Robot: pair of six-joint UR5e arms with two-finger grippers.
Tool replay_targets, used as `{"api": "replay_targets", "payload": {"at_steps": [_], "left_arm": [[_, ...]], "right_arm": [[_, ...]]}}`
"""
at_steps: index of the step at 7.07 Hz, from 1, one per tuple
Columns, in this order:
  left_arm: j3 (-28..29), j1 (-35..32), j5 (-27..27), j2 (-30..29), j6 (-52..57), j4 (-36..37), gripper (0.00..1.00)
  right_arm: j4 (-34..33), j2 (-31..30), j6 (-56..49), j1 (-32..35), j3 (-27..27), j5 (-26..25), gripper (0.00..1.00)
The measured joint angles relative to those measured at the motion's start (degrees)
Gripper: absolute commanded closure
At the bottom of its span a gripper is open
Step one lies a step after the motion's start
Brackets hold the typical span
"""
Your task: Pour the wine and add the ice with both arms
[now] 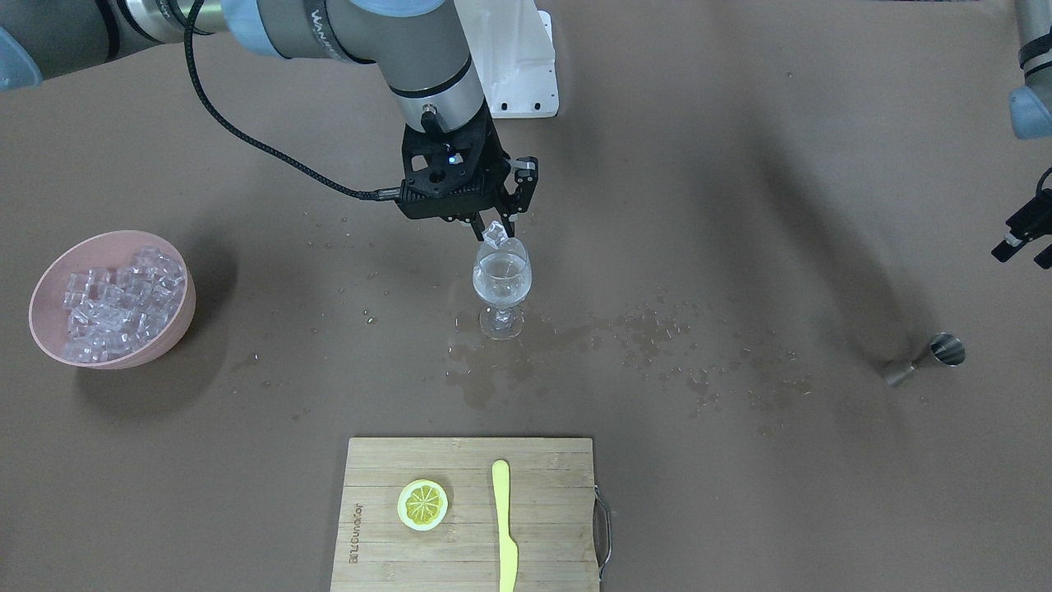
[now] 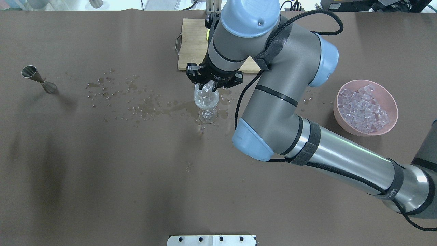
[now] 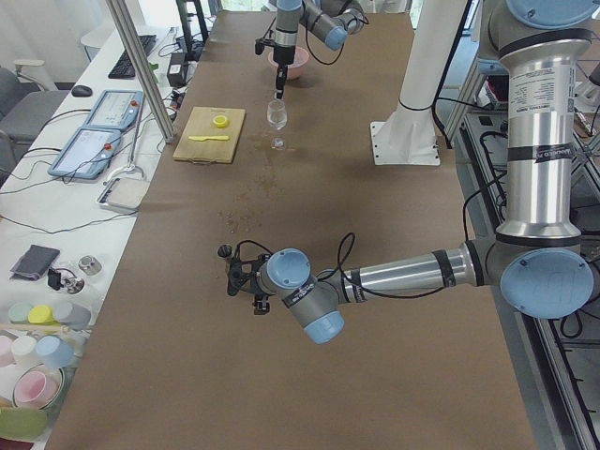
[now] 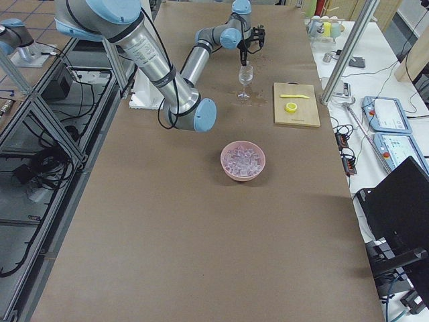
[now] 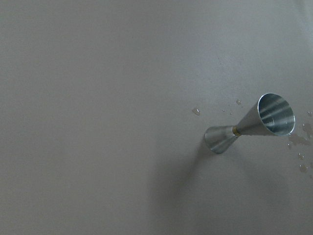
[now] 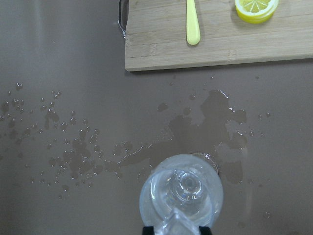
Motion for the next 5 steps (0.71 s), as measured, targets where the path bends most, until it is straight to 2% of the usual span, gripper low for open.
{"api": "replay_targets", "payload": {"at_steps": [1,2,3,5], "left_arm": [[-0.01,0.0,0.0,-0.02,0.0,-0.04,0.02],[0.0,0.0,0.02,-0.04,0.0,-0.06,0.02],[0.05,0.0,0.05,-0.04,0.0,-0.04,0.02],[0.13,0.0,0.07,-0.05,0.0,-0.03,0.02]], "right_arm": [[0.04,0.08,0.05,-0.02,-0.33,-0.04,0.77],[0.14,0.15,0.09,-0.07,-0.75,-0.1,0.12],[0.21,0.15,0.43,-0.13,-1.0,-0.15,0.0],[0.26,0.23,1.93,-0.17,-1.16,-0.19,0.0]]}}
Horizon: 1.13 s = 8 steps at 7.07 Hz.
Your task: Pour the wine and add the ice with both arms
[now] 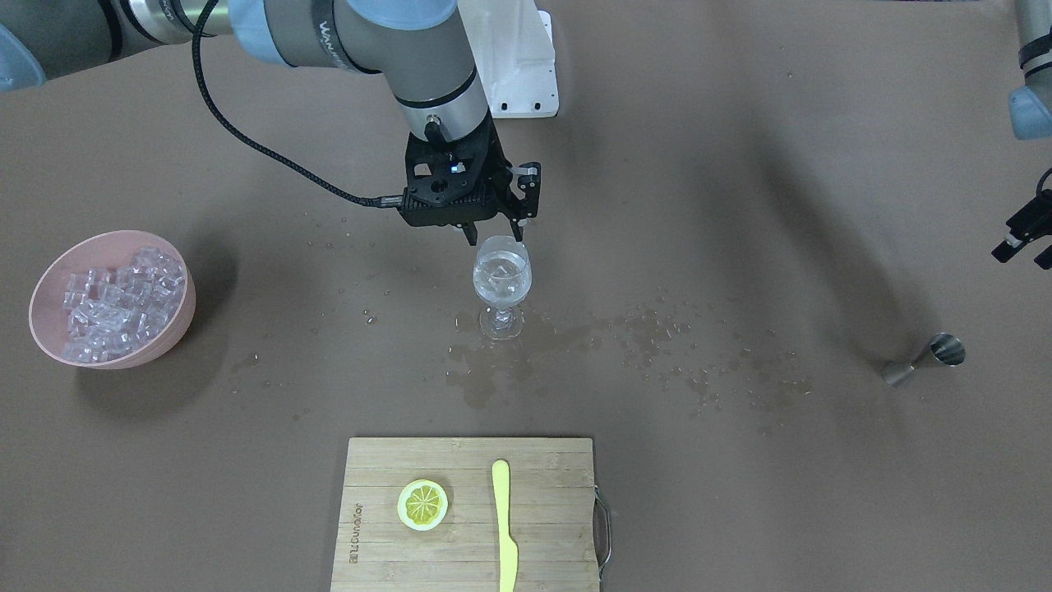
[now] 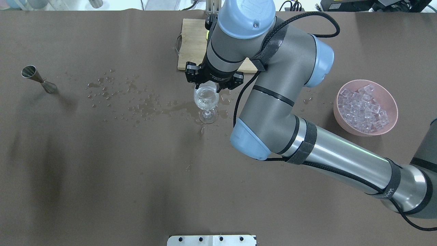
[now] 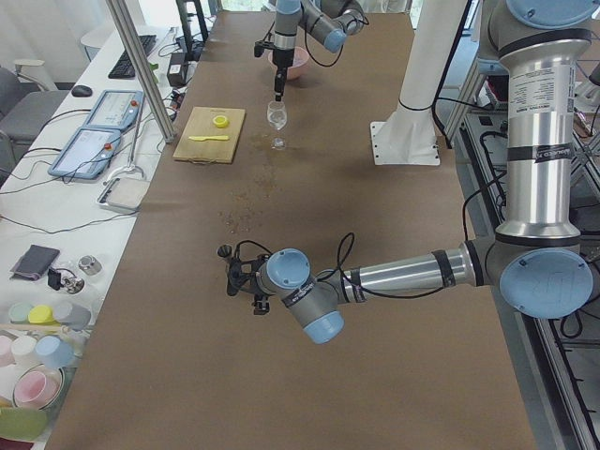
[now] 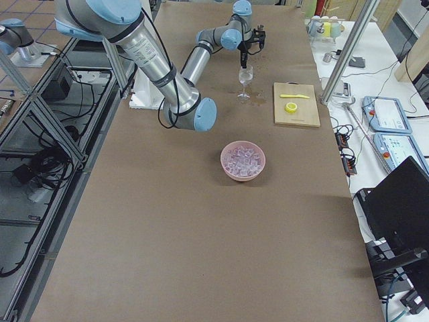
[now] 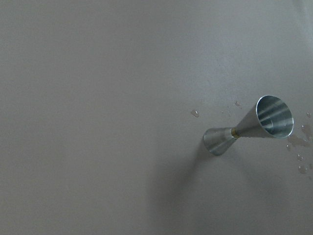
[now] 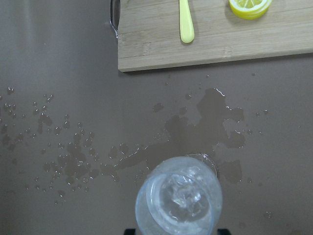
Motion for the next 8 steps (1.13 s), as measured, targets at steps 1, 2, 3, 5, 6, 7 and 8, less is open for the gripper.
{"api": "replay_targets", "payload": {"at_steps": [1,2,3,5,6,7,8], "left_arm": [[0.01,0.0,-0.02,0.0,0.0,0.0,0.02],[0.02,0.0,0.0,0.01,0.02,0.0,0.02],[0.02,0.0,0.54,0.3,0.08,0.05,0.02],[-0.06,0.34,4.26,1.54,5.44,1.23,0.02],[-0.36,0.36,5.37,1.59,13.61,5.15,0.02],[-0.7,0.03,5.7,0.97,21.66,11.34,0.02],[-0.89,-0.23,5.61,-0.43,26.66,17.65,0.02]], "right_arm": [[0.0,0.0,0.21,0.05,-0.01,0.04,0.0],[-0.03,-0.36,0.17,0.3,0.27,0.27,0.0],[-0.09,-2.29,-0.26,1.12,1.74,0.97,0.0],[-0.25,-13.22,-6.71,6.43,9.65,5.43,0.0],[-0.36,-20.15,-13.12,11.04,13.5,9.48,0.0],[-0.41,-26.66,-20.08,15.43,16.16,12.58,0.0],[-0.42,-32.25,-27.07,19.11,17.72,13.99,0.0]]}}
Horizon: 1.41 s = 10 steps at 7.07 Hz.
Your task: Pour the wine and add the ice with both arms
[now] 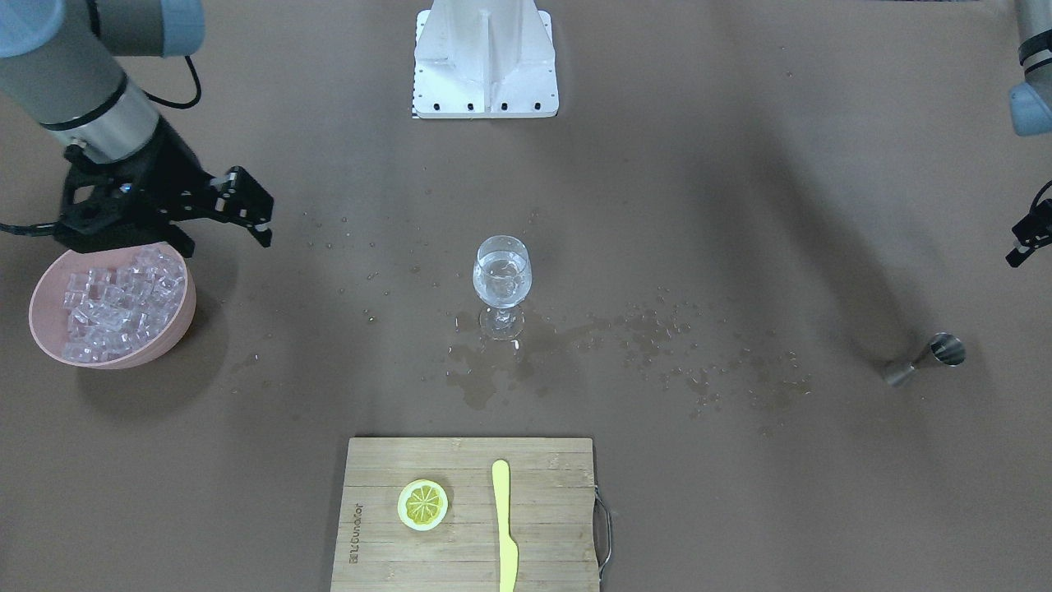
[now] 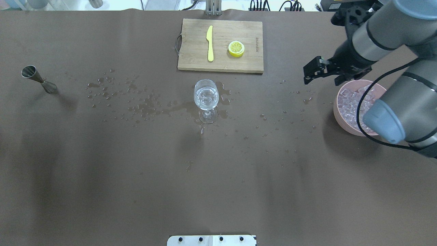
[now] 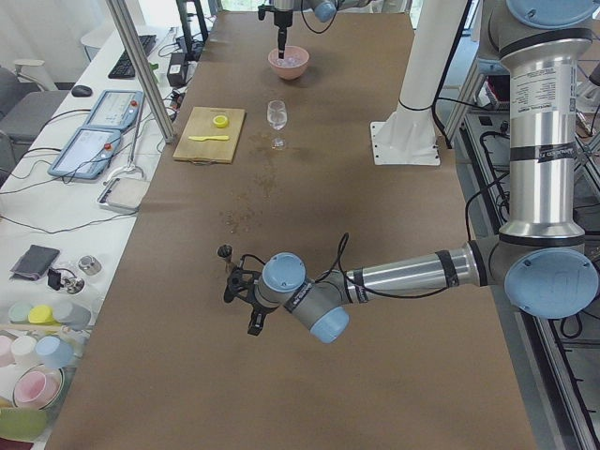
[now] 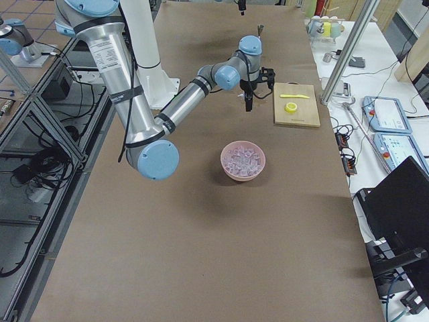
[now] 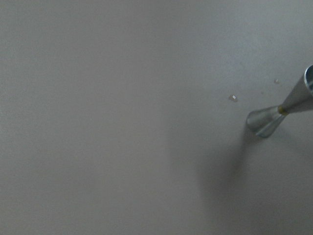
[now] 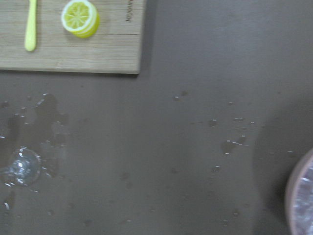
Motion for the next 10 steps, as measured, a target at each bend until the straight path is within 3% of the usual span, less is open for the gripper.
{"api": "replay_targets", "payload": {"at_steps": [2,4,7,10], "left_arm": [[-0.01,-0.17,-1.21,-2.22,3.16,8.36,0.02],[0.08,-0.72,-2.92,-1.69,3.56,10.75,0.02],[-6.09,-6.43,-11.45,-2.55,3.57,21.8,0.02],[-14.72,-7.55,-12.98,-1.25,5.4,31.05,0.02]], "right_arm": [[-0.01,-9.31,-17.45,7.67,0.09,0.67,0.0],[0.15,-14.26,-34.06,14.16,-3.96,0.71,0.0],[0.14,-16.29,-49.71,22.67,-11.16,2.81,0.0],[0.19,-16.99,-56.17,26.26,-15.86,3.26,0.0]]}}
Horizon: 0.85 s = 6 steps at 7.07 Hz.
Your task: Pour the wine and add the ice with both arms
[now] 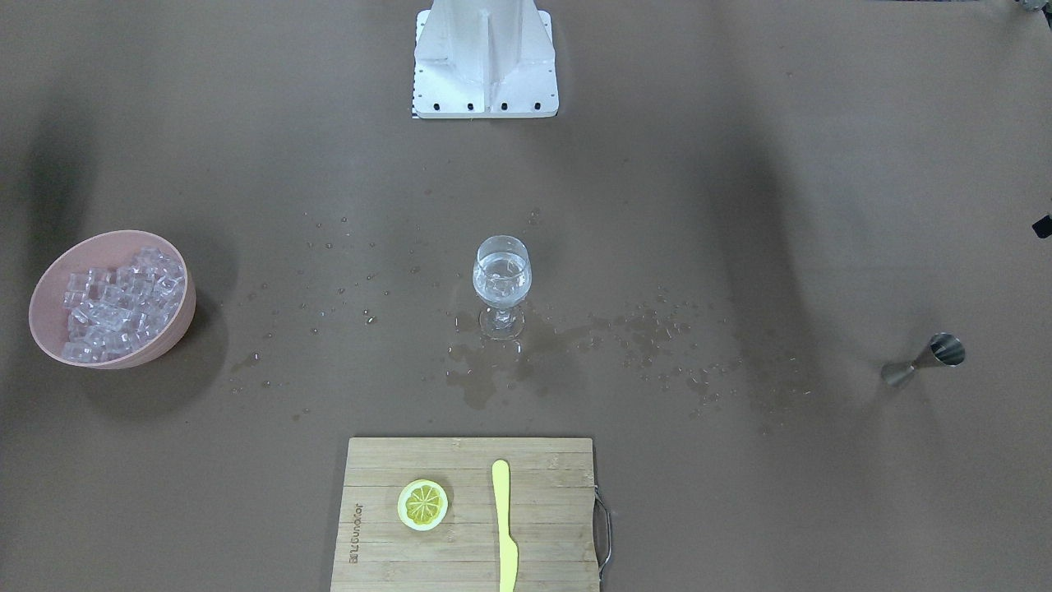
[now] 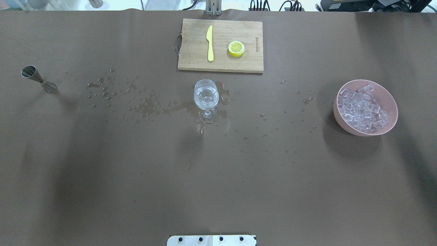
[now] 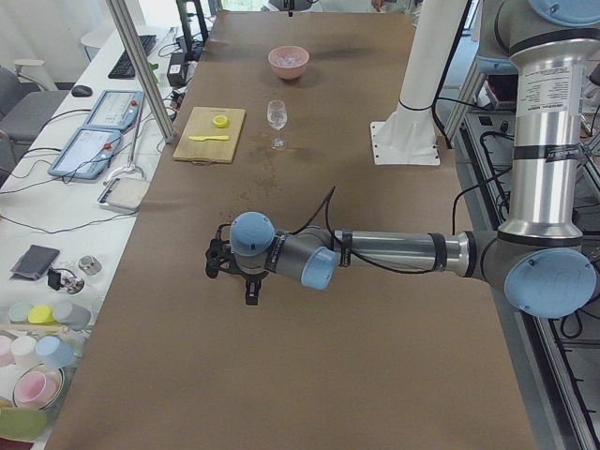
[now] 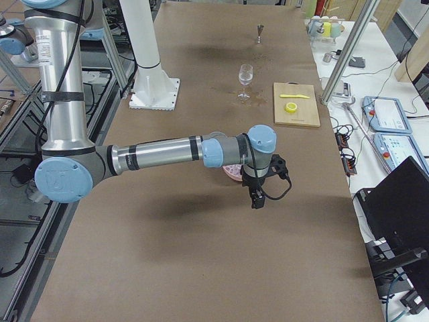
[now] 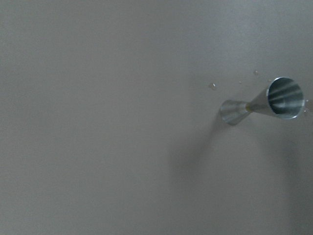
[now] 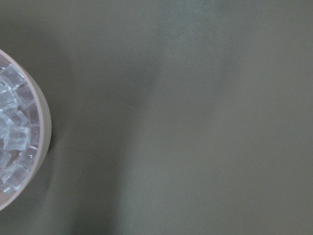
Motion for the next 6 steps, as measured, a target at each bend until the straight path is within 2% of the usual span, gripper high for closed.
{"api": "replay_targets", "payload": {"at_steps": [2,6], "left_arm": [[-1.56,-1.33,0.46,2.81,4.32,0.89,0.02],[-1.38,-2.13,8.34,4.18,6.74,1.02,0.02]], "right_arm": [[-0.12,-0.69,-1.93,1.52,-1.04,0.57,0.0],[-0.05,-0.69,-2.26,2.38,-1.21,2.48,0.0]]}}
